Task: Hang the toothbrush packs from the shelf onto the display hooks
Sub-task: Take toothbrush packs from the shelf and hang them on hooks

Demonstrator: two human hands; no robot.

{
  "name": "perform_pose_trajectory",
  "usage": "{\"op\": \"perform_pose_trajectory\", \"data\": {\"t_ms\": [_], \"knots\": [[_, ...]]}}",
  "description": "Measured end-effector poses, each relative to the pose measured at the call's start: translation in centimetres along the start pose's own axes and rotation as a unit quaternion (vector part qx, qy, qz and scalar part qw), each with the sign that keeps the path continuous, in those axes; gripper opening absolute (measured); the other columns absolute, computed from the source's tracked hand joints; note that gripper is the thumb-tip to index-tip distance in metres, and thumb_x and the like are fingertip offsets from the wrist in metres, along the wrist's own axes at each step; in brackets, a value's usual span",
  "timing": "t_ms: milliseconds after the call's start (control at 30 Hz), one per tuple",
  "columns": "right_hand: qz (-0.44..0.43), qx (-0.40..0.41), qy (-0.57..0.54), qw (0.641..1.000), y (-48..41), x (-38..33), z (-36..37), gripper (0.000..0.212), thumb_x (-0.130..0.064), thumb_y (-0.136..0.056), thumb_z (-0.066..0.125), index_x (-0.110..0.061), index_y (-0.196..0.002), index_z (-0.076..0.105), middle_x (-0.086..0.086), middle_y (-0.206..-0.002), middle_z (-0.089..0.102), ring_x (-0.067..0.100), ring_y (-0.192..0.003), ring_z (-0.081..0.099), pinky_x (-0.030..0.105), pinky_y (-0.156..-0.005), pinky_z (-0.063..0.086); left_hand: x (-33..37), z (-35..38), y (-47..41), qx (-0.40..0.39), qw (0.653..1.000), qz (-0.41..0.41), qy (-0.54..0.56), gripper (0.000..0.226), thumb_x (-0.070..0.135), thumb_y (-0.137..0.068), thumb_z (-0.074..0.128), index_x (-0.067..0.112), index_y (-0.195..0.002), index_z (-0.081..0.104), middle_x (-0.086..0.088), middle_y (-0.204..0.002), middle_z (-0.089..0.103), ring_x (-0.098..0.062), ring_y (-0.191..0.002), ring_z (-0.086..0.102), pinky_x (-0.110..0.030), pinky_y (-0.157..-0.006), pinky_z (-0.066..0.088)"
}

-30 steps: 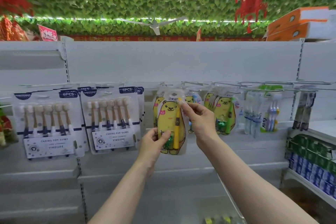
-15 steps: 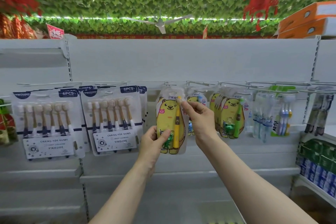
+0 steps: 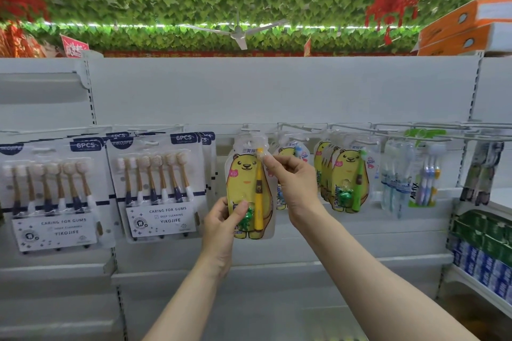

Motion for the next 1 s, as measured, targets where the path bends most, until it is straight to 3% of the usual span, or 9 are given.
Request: {"op": "perform_pose_trajectory", "data": {"t_ms": [100, 333, 500, 700, 1000], "knots": [[0.014, 0.002, -0.016, 1.0, 0.4, 0.6, -0.7, 0.018, -0.021, -0.085, 0.077, -0.005, -0.094, 0.075, -0.01, -0.064, 0.065, -0.005, -0.06, 0.06, 0.01, -0.058, 0.049, -0.5, 0.4, 0.3, -0.011, 1.0, -0.007, -0.007, 0.037, 0.031, -0.076, 0.072, 0.015, -0.109, 0.068, -0.008, -0.103, 0.076, -0.03, -0.1, 0.071, -0.052, -0.09, 0.056], [0.01, 0.005, -0.032, 0.999, 0.2, 0.2, -0.7, 0.02, -0.02, -0.085, 0.077, -0.003, -0.095, 0.073, -0.006, -0.068, 0.065, -0.003, -0.062, 0.061, 0.011, -0.06, 0.05, 0.1, 0.6, 0.1, -0.012, 1.0, 0.004, -0.005, 0.032, 0.03, -0.076, 0.073, 0.015, -0.104, 0.069, -0.011, -0.102, 0.075, -0.034, -0.099, 0.07, -0.056, -0.091, 0.054], [0.006, 0.003, -0.041, 0.999, -0.4, -0.6, -0.1, 0.021, -0.021, -0.086, 0.077, -0.003, -0.097, 0.073, -0.004, -0.074, 0.069, -0.002, -0.065, 0.064, 0.012, -0.06, 0.05, 1.5, 0.8, -0.1, -0.012, 1.0, 0.023, 0.009, 0.027, 0.027, -0.077, 0.072, 0.013, -0.1, 0.069, -0.012, -0.098, 0.075, -0.03, -0.091, 0.07, -0.048, -0.085, 0.057], [0.03, 0.006, -0.029, 0.999, -0.4, 0.3, 0.6, 0.017, -0.029, -0.081, 0.081, -0.014, -0.086, 0.076, -0.006, -0.072, 0.07, 0.006, -0.072, 0.064, 0.029, -0.077, 0.056, 1.1, 0.0, -0.1, 0.004, 0.999, 0.012, 0.03, 0.033, 0.028, -0.073, 0.073, 0.013, -0.102, 0.07, -0.015, -0.101, 0.074, -0.031, -0.09, 0.07, -0.051, -0.086, 0.056], [0.024, 0.007, -0.027, 0.999, -0.2, 1.6, -0.1, 0.014, -0.02, -0.086, 0.077, -0.007, -0.087, 0.073, -0.008, -0.066, 0.065, 0.001, -0.062, 0.06, 0.014, -0.059, 0.049, -0.2, -0.1, 0.3, -0.003, 1.0, 0.004, 0.009, 0.036, 0.032, -0.073, 0.073, 0.015, -0.104, 0.069, -0.011, -0.1, 0.075, -0.031, -0.095, 0.072, -0.048, -0.086, 0.057]]}}
Point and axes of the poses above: each hand's wrist, its own y-axis away from the middle knuckle, its own z-axis out of the palm, x = y × z, the point moved 9 cm from there along -y, towards the middle knuckle
